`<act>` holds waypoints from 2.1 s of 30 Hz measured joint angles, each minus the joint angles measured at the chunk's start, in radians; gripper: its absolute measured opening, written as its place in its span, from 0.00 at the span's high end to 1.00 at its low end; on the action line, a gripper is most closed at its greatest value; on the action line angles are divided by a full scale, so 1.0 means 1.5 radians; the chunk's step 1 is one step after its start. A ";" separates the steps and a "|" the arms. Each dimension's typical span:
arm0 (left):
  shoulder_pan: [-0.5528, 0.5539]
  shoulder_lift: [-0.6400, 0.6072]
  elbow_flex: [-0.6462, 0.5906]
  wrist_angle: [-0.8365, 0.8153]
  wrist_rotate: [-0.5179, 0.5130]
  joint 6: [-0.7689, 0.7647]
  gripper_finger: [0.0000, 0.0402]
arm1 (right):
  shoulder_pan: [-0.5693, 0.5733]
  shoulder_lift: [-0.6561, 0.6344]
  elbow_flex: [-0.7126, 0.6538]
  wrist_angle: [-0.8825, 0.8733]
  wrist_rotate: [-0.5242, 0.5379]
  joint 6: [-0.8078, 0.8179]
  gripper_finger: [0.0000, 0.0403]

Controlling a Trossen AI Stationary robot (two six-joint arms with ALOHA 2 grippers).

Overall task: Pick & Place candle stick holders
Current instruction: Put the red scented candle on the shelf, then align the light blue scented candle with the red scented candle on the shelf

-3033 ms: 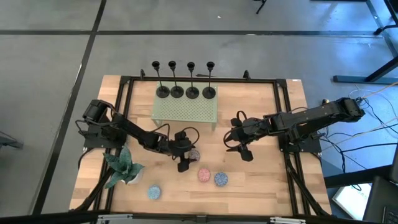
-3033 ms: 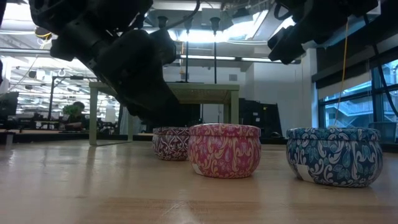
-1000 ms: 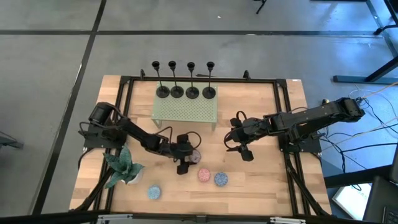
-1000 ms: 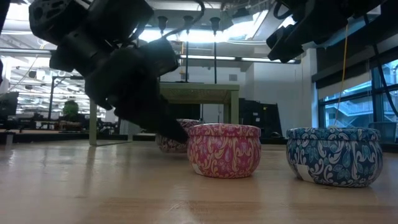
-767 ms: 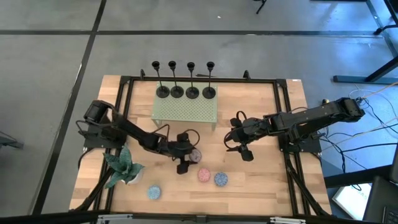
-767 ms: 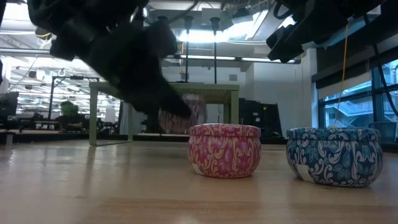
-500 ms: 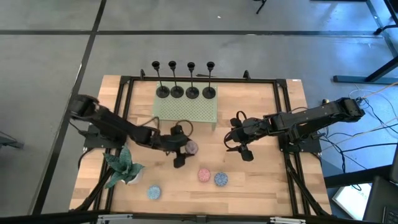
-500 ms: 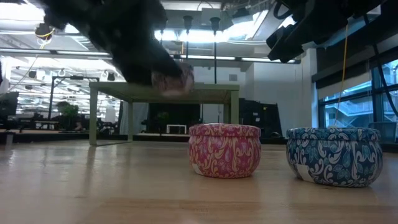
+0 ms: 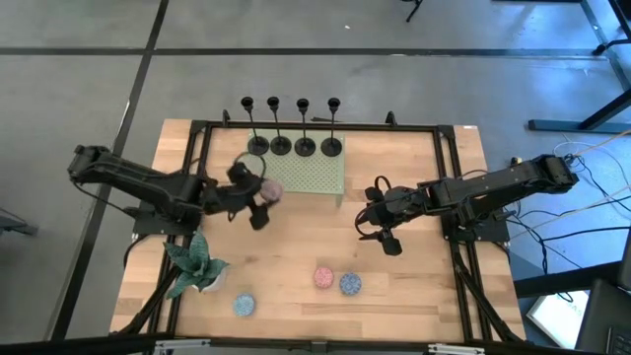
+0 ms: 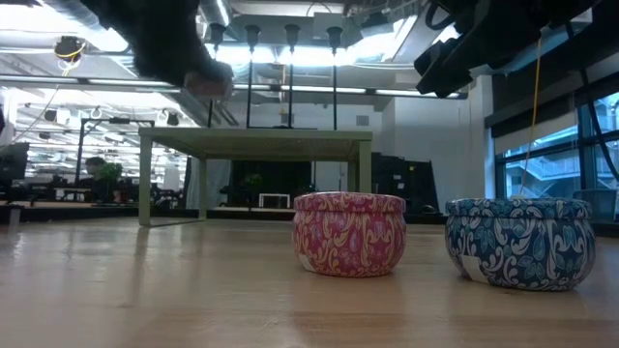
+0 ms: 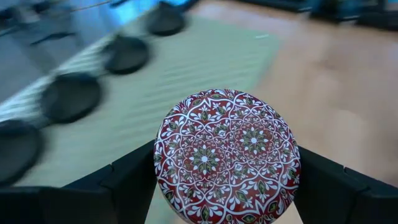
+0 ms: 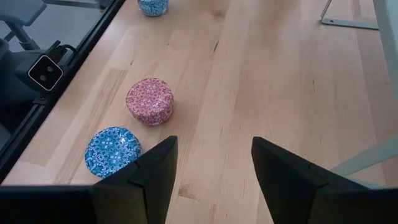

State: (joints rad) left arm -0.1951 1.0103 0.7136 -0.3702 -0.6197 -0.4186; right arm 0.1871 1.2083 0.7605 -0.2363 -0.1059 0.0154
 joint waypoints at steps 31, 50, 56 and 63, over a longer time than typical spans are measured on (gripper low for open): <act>0.242 0.020 0.001 -0.123 0.036 -0.081 0.24 | 0.000 0.000 0.000 0.000 0.000 0.000 0.48; 0.242 0.026 0.000 -0.100 0.026 -0.044 0.17 | 0.000 0.000 0.000 0.000 0.000 0.001 0.48; 0.240 0.013 0.000 -0.099 0.025 -0.026 0.17 | 0.000 0.000 0.000 0.000 0.000 0.002 0.48; 0.238 -0.053 0.000 -0.084 0.044 -0.002 0.17 | 0.000 0.000 0.000 0.000 0.000 0.002 0.48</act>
State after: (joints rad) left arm 0.1621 0.9311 0.7136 -0.4960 -0.5539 -0.4212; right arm 0.1874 1.2083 0.7605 -0.2363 -0.1059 0.0185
